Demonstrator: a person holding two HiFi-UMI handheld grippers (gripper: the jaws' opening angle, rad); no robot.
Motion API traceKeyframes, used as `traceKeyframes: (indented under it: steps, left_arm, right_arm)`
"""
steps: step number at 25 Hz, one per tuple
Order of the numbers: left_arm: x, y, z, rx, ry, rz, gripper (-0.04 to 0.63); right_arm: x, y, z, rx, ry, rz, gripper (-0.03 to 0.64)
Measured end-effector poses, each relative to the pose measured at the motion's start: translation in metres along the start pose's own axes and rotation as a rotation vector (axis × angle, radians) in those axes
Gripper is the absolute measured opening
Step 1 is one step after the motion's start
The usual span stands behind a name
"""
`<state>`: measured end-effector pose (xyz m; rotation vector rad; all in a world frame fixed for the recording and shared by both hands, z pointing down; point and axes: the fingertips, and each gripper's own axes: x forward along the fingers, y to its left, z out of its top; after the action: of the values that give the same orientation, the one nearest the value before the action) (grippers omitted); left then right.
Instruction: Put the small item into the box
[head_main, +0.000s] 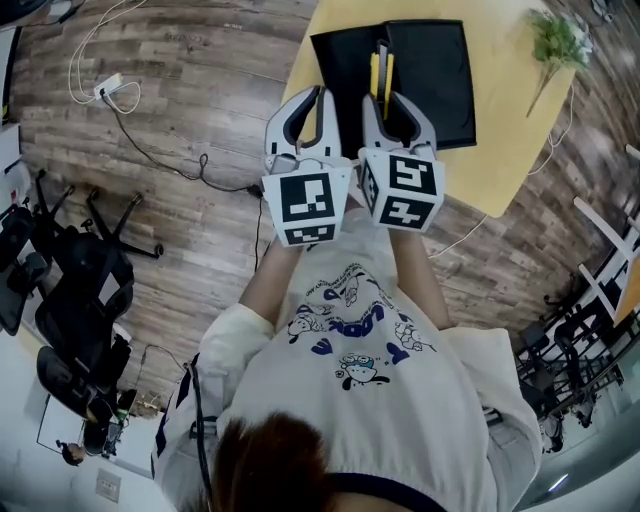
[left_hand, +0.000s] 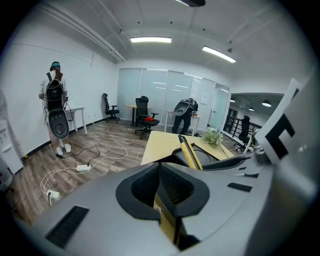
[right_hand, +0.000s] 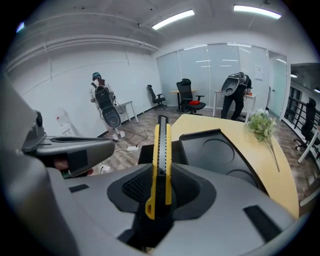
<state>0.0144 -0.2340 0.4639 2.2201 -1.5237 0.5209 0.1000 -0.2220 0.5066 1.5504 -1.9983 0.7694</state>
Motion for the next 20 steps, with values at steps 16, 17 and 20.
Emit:
traceKeyframes:
  steps: [16,17,20]
  left_arm:
    - [0.021,0.016,-0.039,-0.052,0.091,0.023,0.023]
    - [0.021,0.016,-0.04,-0.055,0.094,0.024,0.023]
    - [0.024,0.017,-0.044,-0.061,0.103,0.026,0.023]
  right_arm:
    - [0.038,-0.003,-0.047,-0.027,0.247,-0.004,0.13]
    - [0.039,-0.003,-0.048,-0.028,0.26,-0.002,0.13]
    - [0.044,-0.003,-0.053,-0.04,0.301,-0.001,0.13]
